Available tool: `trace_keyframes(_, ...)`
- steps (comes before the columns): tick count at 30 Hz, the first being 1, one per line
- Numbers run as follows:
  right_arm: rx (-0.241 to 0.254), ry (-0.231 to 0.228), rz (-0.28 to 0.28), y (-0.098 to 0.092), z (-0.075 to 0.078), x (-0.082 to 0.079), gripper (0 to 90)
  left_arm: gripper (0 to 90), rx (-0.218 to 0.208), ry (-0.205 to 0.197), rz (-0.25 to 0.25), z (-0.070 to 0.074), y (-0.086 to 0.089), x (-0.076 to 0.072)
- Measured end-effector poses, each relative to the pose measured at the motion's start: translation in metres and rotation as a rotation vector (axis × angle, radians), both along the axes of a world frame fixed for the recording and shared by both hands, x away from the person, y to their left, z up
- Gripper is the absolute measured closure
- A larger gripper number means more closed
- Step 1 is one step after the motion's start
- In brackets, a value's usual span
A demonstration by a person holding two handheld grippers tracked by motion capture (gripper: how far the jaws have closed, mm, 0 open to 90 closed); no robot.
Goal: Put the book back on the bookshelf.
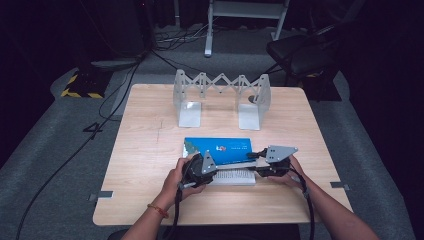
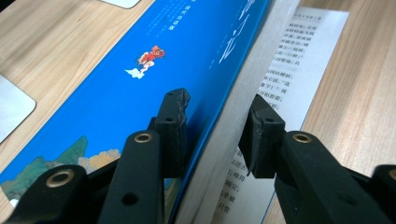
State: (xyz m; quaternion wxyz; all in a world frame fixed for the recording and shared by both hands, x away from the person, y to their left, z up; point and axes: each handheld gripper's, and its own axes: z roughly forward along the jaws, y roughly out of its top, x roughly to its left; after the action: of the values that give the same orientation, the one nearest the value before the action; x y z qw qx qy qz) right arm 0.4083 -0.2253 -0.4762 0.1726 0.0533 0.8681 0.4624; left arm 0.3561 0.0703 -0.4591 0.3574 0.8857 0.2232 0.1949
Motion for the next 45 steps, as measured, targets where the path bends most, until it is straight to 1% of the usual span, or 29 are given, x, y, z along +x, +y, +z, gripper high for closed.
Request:
trace_keyframes(3,-0.036,-0.039,0.004,0.002,0.001,-0.005,65.9,61.8,0.003,0.014,0.001,0.001,-0.002,-0.001)
trace_keyframes(4,-0.044,-0.041,0.004,0.002,0.0,-0.007,66.7,58.0,-0.006,0.022,0.001,0.003,-0.004,-0.002)
trace_keyframes(5,-0.052,-0.042,0.0,0.002,0.001,-0.009,67.6,53.1,0.005,0.031,-0.005,0.004,-0.008,-0.003)
trace_keyframes(6,-0.067,-0.058,0.001,0.003,0.004,-0.014,69.0,45.7,0.012,0.026,-0.004,0.005,-0.012,-0.004)
trace_keyframes(9,-0.089,-0.092,0.0,0.004,0.012,-0.022,71.6,38.0,0.057,-0.01,-0.009,0.005,-0.026,-0.008)
trace_keyframes(11,-0.096,-0.099,0.0,0.002,0.016,-0.027,72.5,37.5,0.06,-0.015,-0.007,0.006,-0.033,-0.009)
trace_keyframes(13,-0.095,-0.095,-0.018,-0.004,0.02,-0.031,73.2,37.5,0.023,-0.019,-0.005,0.009,-0.039,-0.006)
trace_keyframes(14,-0.094,-0.093,-0.029,-0.006,0.022,-0.032,73.4,37.3,0.021,-0.024,-0.01,0.01,-0.045,-0.005)
trace_keyframes(17,-0.107,-0.106,-0.049,-0.013,0.028,-0.036,74.2,36.7,0.05,-0.053,0.002,0.009,-0.057,-0.002)
trace_keyframes(19,-0.12,-0.113,-0.058,-0.016,0.031,-0.037,74.6,36.4,0.048,-0.044,-0.008,0.008,-0.061,0.001)
trace_keyframes(20,-0.123,-0.113,-0.059,-0.018,0.032,-0.036,74.6,39.4,0.063,-0.061,-0.006,0.008,-0.063,0.002)
trace_keyframes(21,-0.121,-0.111,-0.064,-0.02,0.033,-0.036,74.6,50.8,0.07,-0.078,0.0,0.007,-0.063,0.004)
trace_keyframes(22,-0.127,-0.112,-0.064,-0.021,0.034,-0.036,74.6,58.8,0.064,-0.073,-0.008,0.008,-0.062,0.006)
trace_keyframes(25,-0.129,-0.118,-0.07,-0.021,0.034,-0.035,73.5,62.8,0.042,-0.066,-0.027,0.005,-0.06,0.009)
trace_keyframes(26,-0.134,-0.112,-0.067,-0.021,0.034,-0.034,72.3,64.1,0.021,-0.083,-0.036,0.002,-0.058,0.008)
trace_keyframes(29,-0.095,-0.092,-0.066,-0.022,0.036,-0.033,66.8,66.7,-0.035,-0.073,-0.028,-0.004,-0.053,0.009)
trace_keyframes(31,-0.049,-0.075,-0.085,-0.025,0.038,-0.031,62.0,68.4,-0.072,-0.062,-0.025,-0.007,-0.049,0.009)
trace_keyframes(32,-0.015,-0.053,-0.089,-0.028,0.04,-0.029,59.9,68.9,-0.079,-0.072,-0.026,-0.006,-0.048,0.009)
trace_keyframes(33,0.02,-0.038,-0.093,-0.033,0.043,-0.027,52.9,69.3,-0.086,-0.07,-0.028,-0.005,-0.047,0.009)
trace_keyframes(35,0.044,-0.033,-0.128,-0.042,0.046,-0.023,43.9,69.6,-0.11,-0.067,-0.025,-0.004,-0.044,0.01)
trace_keyframes(36,0.06,-0.025,-0.146,-0.049,0.047,-0.02,43.0,70.0,-0.13,-0.062,-0.029,-0.002,-0.04,0.011)
trace_keyframes(37,0.06,-0.025,-0.146,-0.049,0.047,-0.02,43.0,70.3,-0.13,-0.062,-0.029,-0.002,-0.04,0.011)
trace_keyframes(38,0.106,0.009,-0.185,-0.063,0.046,-0.012,41.2,70.3,-0.14,-0.065,-0.028,-0.001,-0.039,0.011)
trace_keyframes(39,0.117,0.03,-0.224,-0.071,0.044,-0.006,40.0,70.4,-0.155,-0.059,-0.029,0.001,-0.037,0.012)
trace_keyframes(40,0.113,0.046,-0.262,-0.077,0.041,0.0,39.3,70.5,-0.169,-0.059,-0.034,0.001,-0.035,0.013)
trace_keyframes(42,0.058,0.066,-0.333,-0.086,0.028,0.011,39.0,70.7,-0.199,-0.05,-0.035,0.003,-0.03,0.014)
trace_keyframes(43,0.027,0.094,-0.355,-0.088,0.019,0.017,38.6,70.7,-0.208,-0.049,-0.038,0.003,-0.028,0.014)
trace_keyframes(44,0.027,0.094,-0.355,-0.088,0.019,0.017,38.6,70.8,-0.208,-0.049,-0.038,0.003,-0.028,0.014)
trace_keyframes(45,0.002,0.113,-0.365,-0.089,0.013,0.02,38.3,70.8,-0.222,-0.044,-0.039,0.004,-0.026,0.016)
